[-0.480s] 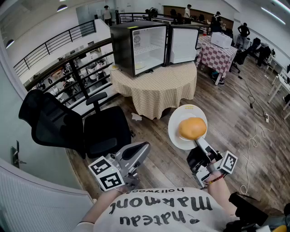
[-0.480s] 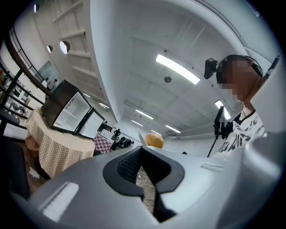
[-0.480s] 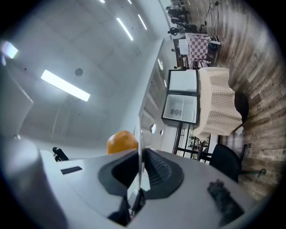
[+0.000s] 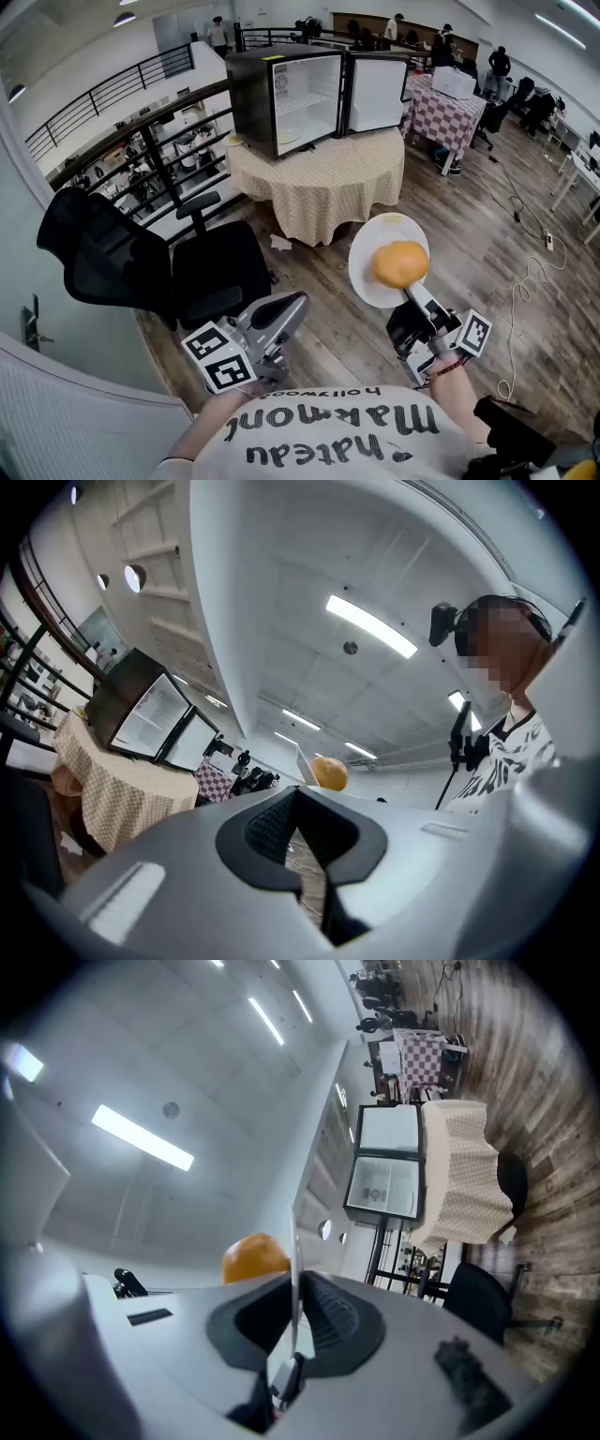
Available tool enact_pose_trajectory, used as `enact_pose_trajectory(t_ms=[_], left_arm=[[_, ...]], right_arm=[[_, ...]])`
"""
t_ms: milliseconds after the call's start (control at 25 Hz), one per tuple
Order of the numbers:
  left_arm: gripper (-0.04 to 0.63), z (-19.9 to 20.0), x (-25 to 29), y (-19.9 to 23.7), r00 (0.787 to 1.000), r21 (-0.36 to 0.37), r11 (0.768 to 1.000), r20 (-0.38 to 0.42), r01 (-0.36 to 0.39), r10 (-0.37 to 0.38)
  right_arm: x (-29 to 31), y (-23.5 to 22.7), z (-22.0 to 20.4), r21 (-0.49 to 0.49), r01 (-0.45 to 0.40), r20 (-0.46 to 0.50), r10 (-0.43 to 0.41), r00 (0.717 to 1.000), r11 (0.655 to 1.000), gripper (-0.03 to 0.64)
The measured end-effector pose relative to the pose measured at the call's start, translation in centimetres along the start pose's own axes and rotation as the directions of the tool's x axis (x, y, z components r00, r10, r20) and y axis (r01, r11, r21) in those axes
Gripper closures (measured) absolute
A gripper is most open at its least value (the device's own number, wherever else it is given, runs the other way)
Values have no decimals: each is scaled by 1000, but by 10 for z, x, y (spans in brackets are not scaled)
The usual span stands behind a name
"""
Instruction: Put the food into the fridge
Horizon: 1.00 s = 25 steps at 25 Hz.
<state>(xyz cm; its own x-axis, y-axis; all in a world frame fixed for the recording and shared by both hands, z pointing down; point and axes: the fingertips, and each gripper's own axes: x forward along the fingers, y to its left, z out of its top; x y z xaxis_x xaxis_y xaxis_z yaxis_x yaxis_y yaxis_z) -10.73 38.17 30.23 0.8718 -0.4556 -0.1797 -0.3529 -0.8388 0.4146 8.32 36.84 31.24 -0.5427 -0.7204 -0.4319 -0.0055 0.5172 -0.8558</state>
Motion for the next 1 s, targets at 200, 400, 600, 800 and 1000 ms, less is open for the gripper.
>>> enact_pose_trajectory(t_ms=[200, 400, 600, 800, 1000], left_arm=[[590, -3, -9, 11, 1000, -5, 1000, -13, 5, -5], [589, -17, -20, 14, 997, 93, 994, -63, 54, -48], [589, -25, -25, 28, 993, 79, 995, -107, 52, -43], [589, -15, -19, 68, 999, -54, 998, -42, -15, 13], [589, -7, -6, 100, 998, 16, 999, -37, -50, 51]], right_arm=[[6, -6, -11, 8, 7, 2, -7, 1000, 1000, 584], [9, -19, -22, 2, 54, 17, -54, 998, 999, 584], [11, -29, -25, -2, 68, 38, -67, 997, 998, 584], [32, -42, -14, -15, 82, 7, -82, 997, 997, 584], [46, -65, 6, -23, 94, -20, -94, 995, 995, 584]])
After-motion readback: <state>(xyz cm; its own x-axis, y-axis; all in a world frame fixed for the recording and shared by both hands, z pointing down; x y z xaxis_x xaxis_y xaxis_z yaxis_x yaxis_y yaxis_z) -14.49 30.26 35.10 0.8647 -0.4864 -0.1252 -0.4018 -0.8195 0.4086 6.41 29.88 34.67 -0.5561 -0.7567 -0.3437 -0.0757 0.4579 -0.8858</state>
